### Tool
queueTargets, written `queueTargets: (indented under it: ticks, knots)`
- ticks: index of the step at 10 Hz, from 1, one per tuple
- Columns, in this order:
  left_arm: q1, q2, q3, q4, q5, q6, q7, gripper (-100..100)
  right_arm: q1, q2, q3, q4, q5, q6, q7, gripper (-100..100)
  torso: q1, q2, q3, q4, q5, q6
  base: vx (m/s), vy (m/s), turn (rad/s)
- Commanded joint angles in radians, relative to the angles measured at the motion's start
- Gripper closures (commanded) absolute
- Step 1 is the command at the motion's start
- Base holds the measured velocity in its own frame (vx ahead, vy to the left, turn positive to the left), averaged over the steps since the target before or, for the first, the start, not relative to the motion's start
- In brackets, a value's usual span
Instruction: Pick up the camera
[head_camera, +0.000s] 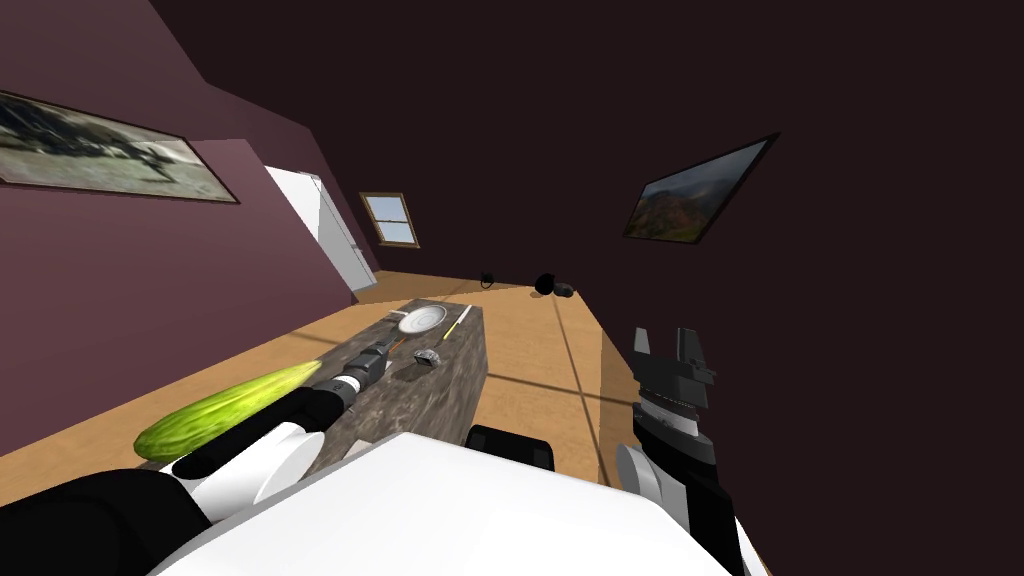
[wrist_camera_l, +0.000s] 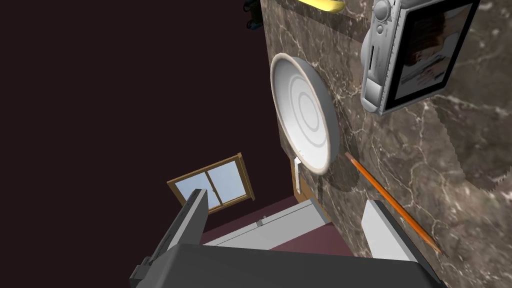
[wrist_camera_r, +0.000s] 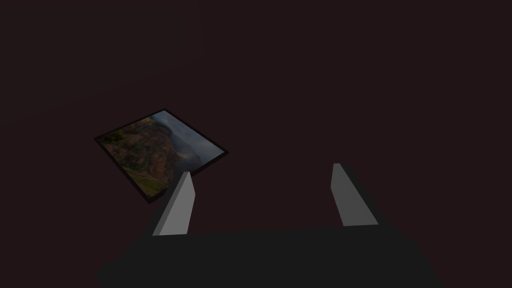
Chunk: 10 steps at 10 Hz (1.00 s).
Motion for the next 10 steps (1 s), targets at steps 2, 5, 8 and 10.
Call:
queueTargets:
  ticks: [2,5,8,10]
  knots:
    - [0.023,0.021,0.032,-0.001,0.040,0.082,0.002,-100,0.000,0.000,0.000,0.000,0.000,0.000,0.000,0,0.001,-0.001,0.000,0.000,0.000,0.000,0.067,0.003,-0.024]
    - [0.062,0.047,0.074,-0.010,0.099,0.177,0.004,-100,0.000,0.000,0.000,0.000,0.000,0.000,0.000,0,0.000,0.000,0.000,0.000,0.000,0.000,0.070,-0.003,-0.032]
    - [0.082,0.061,0.092,-0.013,0.129,0.255,0.007,-100,0.000,0.000,0.000,0.000,0.000,0.000,0.000,0,0.001,-0.001,-0.001,0.000,0.000,0.000,0.073,0.002,-0.026]
    - [0.101,0.075,0.110,-0.017,0.159,0.308,0.009,-100,0.000,0.000,0.000,0.000,0.000,0.000,0.000,0,0.000,-0.001,0.000,0.000,0.000,0.000,0.067,-0.008,-0.032]
